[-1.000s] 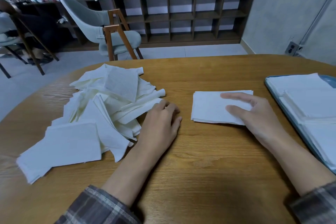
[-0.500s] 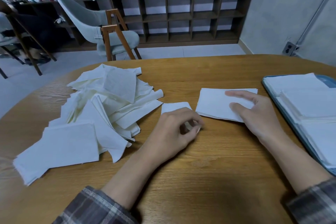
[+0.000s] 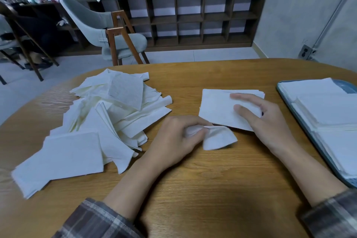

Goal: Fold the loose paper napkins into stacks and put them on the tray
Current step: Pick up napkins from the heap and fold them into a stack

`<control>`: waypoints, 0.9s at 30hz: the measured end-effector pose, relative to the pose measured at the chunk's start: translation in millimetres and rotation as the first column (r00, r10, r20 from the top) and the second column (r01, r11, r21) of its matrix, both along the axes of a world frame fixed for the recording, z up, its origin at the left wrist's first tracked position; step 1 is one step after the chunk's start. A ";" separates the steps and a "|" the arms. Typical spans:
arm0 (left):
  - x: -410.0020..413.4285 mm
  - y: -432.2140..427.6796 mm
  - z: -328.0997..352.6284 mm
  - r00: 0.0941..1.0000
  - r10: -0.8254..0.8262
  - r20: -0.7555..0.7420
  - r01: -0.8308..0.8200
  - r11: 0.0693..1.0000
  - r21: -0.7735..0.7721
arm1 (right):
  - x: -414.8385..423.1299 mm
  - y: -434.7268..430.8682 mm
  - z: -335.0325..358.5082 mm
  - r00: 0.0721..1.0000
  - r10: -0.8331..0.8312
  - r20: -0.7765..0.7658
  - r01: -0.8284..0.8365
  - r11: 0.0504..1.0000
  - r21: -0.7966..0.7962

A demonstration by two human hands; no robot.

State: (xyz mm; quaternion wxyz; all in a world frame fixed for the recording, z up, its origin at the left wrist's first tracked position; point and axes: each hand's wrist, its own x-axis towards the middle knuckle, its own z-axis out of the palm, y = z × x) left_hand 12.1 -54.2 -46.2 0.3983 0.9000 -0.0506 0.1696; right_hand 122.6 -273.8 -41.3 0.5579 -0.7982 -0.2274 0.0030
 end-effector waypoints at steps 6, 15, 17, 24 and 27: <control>-2.5 -1.6 12.4 0.997 0.010 -0.078 -0.039 0.922 -0.385 | -13.9 4.9 3.4 0.916 0.323 -0.237 -0.292 0.944 0.155; 2.1 0.8 4.7 0.987 0.096 -0.126 -0.142 0.889 -0.434 | -19.3 9.1 6.6 0.924 0.294 -0.244 -0.259 0.952 0.165; 2.4 -0.5 4.0 0.987 0.087 -0.137 -0.139 0.890 -0.435 | -20.8 9.4 8.5 0.926 0.300 -0.229 -0.274 0.952 0.138; 2.1 -4.0 5.9 0.984 0.028 -0.178 -0.113 0.867 -0.485 | -21.7 11.4 9.1 0.921 0.319 -0.226 -0.290 0.945 0.151; 1.1 -3.5 6.0 0.983 0.040 -0.181 -0.124 0.868 -0.480 | -20.3 11.3 7.3 0.933 0.293 -0.208 -0.273 0.954 0.120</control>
